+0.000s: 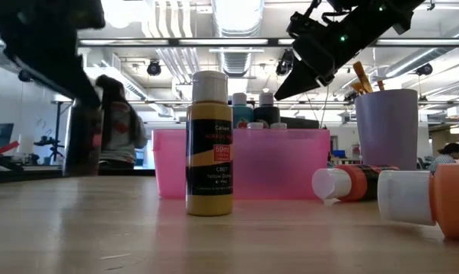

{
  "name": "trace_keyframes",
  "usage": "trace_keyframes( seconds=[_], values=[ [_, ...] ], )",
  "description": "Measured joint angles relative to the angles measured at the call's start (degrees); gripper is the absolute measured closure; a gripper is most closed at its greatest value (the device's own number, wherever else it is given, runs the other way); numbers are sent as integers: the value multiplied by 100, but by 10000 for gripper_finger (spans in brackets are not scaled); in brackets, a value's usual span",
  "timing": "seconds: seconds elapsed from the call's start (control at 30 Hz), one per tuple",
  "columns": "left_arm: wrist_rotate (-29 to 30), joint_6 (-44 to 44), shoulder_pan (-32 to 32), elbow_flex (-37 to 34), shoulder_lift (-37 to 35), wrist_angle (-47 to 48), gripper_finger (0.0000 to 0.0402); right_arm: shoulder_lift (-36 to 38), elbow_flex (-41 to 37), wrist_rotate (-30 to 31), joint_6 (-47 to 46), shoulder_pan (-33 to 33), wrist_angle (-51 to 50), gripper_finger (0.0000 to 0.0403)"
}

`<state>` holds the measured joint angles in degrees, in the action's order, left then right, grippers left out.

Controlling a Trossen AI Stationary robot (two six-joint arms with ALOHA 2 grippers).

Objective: Pick & Place Paint Supplies
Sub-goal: Put the small black paint bottle into the red bin

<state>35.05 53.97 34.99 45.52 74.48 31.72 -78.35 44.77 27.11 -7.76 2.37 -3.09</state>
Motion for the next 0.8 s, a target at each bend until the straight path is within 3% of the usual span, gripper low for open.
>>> trace_keyframes(
  seconds=[0.17, 0.43, 0.8],
  values=[
    [98, -684, -131, 503, -9, -5, 273, 1, 0, 80, 175, -2, -59, 323],
    [494, -1716, -637, 1091, -10, -282, 273, 603, -2, 2023, -601, -7, -926, 295],
    [-44, -2842, -1968, 1026, 3, -1558, 273, 1849, -67, 2215, -110, -600, -1036, 264]
  ],
)
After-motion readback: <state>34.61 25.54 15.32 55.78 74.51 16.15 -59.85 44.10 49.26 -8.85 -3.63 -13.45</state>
